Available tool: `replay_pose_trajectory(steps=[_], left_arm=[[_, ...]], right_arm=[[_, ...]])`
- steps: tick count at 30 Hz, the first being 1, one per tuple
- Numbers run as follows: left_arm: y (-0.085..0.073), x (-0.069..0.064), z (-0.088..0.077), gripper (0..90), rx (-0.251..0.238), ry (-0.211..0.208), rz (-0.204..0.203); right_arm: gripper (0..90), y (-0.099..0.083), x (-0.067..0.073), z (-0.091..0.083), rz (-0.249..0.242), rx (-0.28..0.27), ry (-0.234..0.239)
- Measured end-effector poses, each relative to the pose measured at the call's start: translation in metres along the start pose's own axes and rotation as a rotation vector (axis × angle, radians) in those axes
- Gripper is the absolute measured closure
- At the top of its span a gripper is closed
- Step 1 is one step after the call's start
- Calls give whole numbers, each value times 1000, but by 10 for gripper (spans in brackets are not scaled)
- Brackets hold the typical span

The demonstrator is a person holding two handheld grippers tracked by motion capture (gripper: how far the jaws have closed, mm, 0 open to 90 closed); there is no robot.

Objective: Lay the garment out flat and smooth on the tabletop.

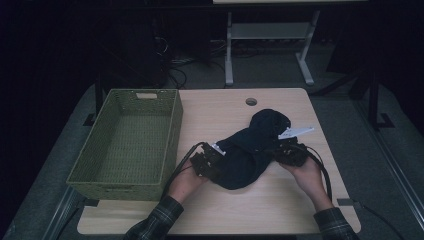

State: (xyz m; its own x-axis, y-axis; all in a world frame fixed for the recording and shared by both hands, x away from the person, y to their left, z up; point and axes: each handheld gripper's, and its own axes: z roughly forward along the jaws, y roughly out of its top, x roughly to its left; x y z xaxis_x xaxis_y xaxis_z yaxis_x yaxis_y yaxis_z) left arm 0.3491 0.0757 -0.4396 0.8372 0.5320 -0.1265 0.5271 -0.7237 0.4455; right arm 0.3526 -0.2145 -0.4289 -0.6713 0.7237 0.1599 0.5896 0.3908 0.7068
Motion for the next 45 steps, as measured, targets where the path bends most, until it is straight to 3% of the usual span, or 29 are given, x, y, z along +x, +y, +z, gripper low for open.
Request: replay_pose_trajectory(steps=[4, 9, 10, 15, 26, 30, 33, 34, 37, 39, 45], left_arm=[[8, -3, -5, 871, -17, 8, 19], [22, -3, -12, 872, -51, 15, 29], [30, -2, -15, 872, -68, 26, 34], [59, 9, -17, 878, -100, 43, 41], [107, 37, 8, 899, -121, 62, 32], [120, 44, 25, 899, -103, 65, 47], [125, 47, 40, 899, -59, 67, 45], [125, 49, 44, 900, -27, 72, 62], [121, 52, 57, 900, 44, 89, 62], [116, 55, 56, 900, 24, 66, 32], [105, 50, 50, 900, 44, 39, 29]], right_arm=[[897, -11, 4, 16, -2, 30, 6], [897, -12, 5, 30, -36, 62, -16], [898, -14, 6, 39, -48, 89, -33], [898, -15, 5, 41, -39, 63, -17], [898, -16, 5, 41, -54, 69, -19], [898, -16, 5, 41, -60, 64, -20], [898, -16, 5, 40, -61, 68, -20], [898, -16, 5, 40, -66, 71, -20], [898, -17, 4, 39, -64, 74, -19], [898, -17, 3, 38, -62, 78, -24], [898, -18, -4, 33, -50, 87, -56]])
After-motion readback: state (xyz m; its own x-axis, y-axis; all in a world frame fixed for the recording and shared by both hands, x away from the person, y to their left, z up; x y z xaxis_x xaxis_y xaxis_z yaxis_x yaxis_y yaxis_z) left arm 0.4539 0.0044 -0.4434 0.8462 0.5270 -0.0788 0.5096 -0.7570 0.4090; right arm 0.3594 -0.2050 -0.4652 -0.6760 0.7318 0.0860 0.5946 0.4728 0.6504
